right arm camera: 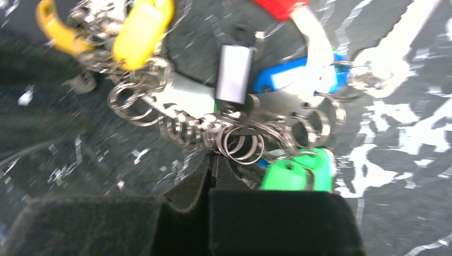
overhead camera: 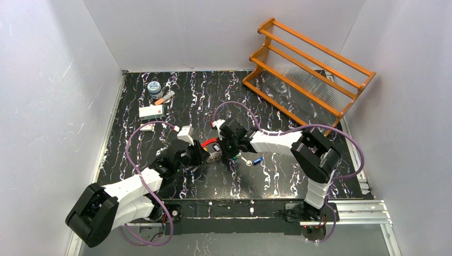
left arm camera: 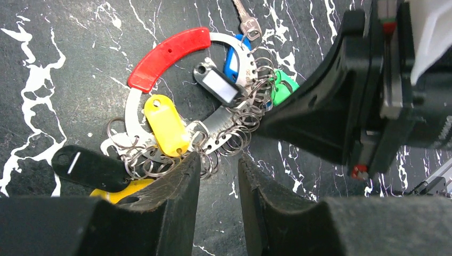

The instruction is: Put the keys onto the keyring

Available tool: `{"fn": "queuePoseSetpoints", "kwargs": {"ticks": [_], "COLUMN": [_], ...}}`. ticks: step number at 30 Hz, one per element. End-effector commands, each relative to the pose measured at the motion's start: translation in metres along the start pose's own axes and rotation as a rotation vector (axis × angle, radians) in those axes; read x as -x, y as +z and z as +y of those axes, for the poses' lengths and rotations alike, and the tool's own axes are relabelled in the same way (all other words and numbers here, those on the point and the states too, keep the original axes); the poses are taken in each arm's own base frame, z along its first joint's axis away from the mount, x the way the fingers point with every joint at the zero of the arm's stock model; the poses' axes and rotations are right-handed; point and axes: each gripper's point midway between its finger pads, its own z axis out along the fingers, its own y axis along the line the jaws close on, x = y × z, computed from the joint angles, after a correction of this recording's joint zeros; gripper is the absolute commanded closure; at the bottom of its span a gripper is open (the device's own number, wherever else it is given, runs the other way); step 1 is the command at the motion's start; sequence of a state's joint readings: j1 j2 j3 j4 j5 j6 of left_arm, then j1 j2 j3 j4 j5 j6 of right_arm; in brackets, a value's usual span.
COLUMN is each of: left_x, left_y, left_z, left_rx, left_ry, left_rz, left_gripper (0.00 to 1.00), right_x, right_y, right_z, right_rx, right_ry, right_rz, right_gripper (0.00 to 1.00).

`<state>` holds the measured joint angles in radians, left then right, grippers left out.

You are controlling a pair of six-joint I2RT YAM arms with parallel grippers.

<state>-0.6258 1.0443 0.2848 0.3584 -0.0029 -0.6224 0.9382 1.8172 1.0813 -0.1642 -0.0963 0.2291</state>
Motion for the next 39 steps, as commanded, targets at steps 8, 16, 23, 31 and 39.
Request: {"fn": "queuePoseSetpoints", "kwargs": {"ticks": [8,16,23,31,39], "left_x": [-0.004,-0.004,-0.004,-0.001,-0.001], "left_y": [-0.003,-0.001,0.001,0.003,0.0], "left_z": [0.005,0.006,0.004,0.002,0.002], "left_rx": [0.006,0.015,0.008,0.003,0.0], "left_ry": [-0.001,0.01,0.01,0.013,0.015], "left_rz": [0.001,0.006,0.009,0.005,-0.001], "left_gripper": [0.7,0.69,0.67,0.67,0.67], "right_x": [0.068,0.077,0.058,0.031,0.038], "right_y": [-0.021,-0.035,-0.038,-0.013,0.007], "right_z": [-0.055,-0.041,-0.007,0.006,0.01], "right_rx": [-0.284,-0.172,0.034,0.139,0.145], "right_ry": [0.025,0.052,0.064,0.119,0.095], "right_rz": [-0.193,-0.228,-0.186,-0.106,-0.071], "right_gripper": [0.99,0.87,0.8,0.9,0.95]}}
